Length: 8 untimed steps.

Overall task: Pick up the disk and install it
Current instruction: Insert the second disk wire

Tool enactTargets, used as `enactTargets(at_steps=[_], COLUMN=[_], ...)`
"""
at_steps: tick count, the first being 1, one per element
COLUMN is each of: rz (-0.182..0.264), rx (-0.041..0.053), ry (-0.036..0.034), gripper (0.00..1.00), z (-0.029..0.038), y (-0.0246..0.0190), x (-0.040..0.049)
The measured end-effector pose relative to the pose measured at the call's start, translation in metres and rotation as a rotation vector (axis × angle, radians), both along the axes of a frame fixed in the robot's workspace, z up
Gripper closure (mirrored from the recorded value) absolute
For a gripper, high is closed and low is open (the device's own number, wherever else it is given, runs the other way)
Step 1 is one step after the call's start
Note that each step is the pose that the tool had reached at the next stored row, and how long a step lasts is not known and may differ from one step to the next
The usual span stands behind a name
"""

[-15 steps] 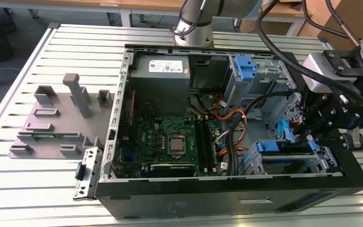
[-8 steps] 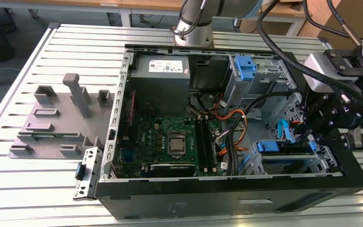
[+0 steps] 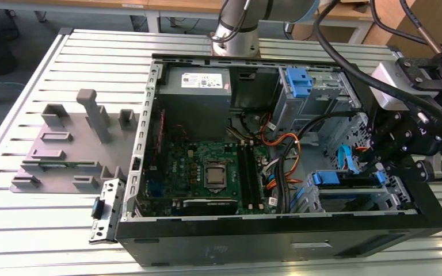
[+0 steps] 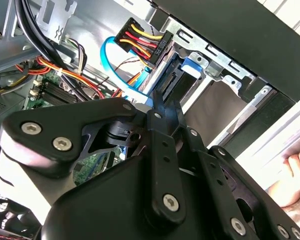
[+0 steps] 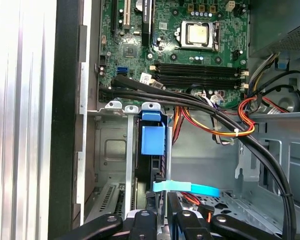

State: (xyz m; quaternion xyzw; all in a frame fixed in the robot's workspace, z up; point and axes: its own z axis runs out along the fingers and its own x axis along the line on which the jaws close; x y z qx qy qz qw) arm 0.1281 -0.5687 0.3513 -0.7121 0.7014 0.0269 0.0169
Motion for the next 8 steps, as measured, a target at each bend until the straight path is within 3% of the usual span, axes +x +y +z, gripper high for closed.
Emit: enactTargets(at_steps=[8], rz=[0.0], rx=[0.0], ry=[0.0], gripper=[0.76], z=[0.0013], y=[0.0], x=[0.0])
